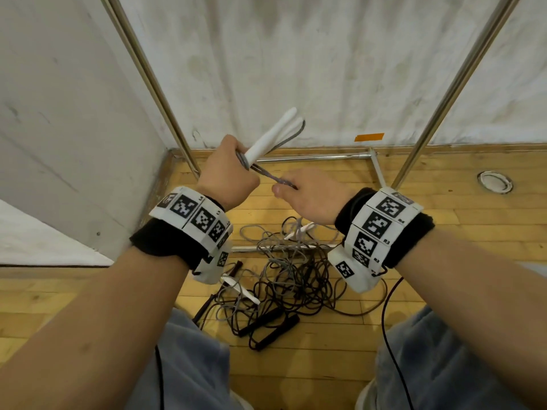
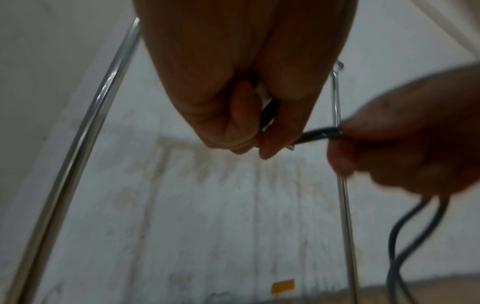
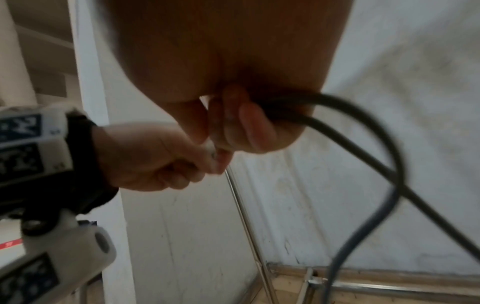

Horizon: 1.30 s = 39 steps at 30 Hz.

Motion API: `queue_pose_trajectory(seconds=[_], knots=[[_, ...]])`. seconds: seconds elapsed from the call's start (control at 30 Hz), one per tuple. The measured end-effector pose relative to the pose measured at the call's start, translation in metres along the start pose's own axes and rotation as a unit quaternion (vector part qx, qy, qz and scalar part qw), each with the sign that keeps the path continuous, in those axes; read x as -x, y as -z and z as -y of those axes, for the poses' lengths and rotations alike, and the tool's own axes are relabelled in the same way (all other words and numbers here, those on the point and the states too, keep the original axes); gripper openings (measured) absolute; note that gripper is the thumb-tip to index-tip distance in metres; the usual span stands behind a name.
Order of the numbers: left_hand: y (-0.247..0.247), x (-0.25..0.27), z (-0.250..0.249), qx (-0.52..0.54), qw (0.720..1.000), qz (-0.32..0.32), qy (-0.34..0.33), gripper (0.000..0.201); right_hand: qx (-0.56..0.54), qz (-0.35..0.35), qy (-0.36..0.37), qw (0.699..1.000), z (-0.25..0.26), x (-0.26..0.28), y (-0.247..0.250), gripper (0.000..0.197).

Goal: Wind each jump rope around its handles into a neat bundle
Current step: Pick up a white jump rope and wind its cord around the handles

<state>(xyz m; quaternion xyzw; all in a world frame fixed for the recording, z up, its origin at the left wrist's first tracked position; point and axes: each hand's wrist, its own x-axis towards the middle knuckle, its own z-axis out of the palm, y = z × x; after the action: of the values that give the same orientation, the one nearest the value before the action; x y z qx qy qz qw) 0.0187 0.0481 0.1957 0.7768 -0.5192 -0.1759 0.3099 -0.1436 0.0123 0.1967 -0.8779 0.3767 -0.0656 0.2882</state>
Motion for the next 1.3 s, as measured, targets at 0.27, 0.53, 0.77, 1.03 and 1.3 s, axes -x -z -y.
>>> queue_pose_trajectory(seconds=[0.27,0.53,0.77,1.03,1.3], knots=[[-0.035,0.000,0.011,-0.185,0.982,-0.006,-0.040,0.029,-0.044,0.030,0.026,0.998,0.008,0.006,-0.001,0.037],[-0.034,-0.007,0.018,-0.198,0.979,-0.004,-0.052,0.027,-0.110,0.012,0.053,0.993,0.012,0.015,0.005,0.037],[-0.020,-0.005,0.022,-0.267,0.963,0.017,-0.022,0.020,-0.039,-0.090,0.023,0.995,-0.020,0.008,0.028,0.030],[-0.029,0.015,0.002,-0.230,0.961,0.070,-0.139,0.015,0.009,-0.253,-0.049,0.966,-0.039,-0.002,0.050,0.049],[-0.013,0.032,-0.011,-0.063,0.967,0.089,-0.229,0.018,-0.241,-0.104,-0.044,0.964,-0.048,0.004,0.069,0.035]])
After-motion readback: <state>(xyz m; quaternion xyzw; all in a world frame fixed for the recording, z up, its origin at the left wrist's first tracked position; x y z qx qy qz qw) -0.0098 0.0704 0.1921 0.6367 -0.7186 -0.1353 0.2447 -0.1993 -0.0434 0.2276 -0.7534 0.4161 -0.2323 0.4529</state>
